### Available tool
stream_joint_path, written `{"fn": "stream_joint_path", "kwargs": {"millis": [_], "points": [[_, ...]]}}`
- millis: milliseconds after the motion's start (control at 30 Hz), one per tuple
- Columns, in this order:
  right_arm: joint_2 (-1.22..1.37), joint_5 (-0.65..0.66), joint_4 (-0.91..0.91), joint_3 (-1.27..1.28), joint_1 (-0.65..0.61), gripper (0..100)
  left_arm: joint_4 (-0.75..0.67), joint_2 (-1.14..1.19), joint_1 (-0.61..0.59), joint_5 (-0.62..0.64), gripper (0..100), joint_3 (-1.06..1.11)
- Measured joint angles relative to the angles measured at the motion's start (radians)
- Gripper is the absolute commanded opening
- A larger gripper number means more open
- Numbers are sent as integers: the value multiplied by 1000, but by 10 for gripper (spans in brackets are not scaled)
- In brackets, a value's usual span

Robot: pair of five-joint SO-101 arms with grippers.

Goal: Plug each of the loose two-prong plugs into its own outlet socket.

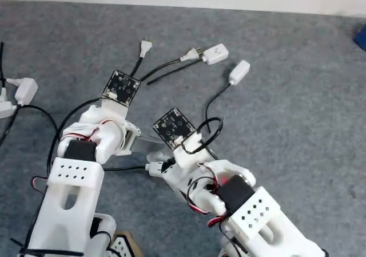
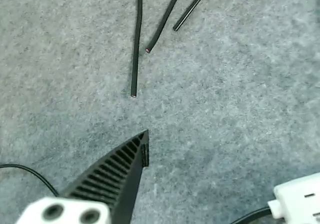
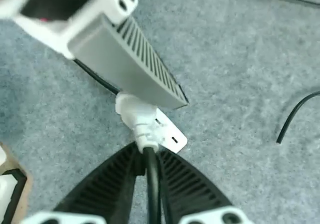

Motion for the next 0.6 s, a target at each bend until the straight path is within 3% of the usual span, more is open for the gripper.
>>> {"fn": "stream_joint_path", "kwargs": {"millis": [267,500,600], "points": [[95,68,25,-11,31,6,0,0,-40,-5,553,2],[232,201,57,-12,344,9,0,2,-117,-5,553,2],[310,216,61,-38,413,39,0,2,-129,-5,553,2]]}}
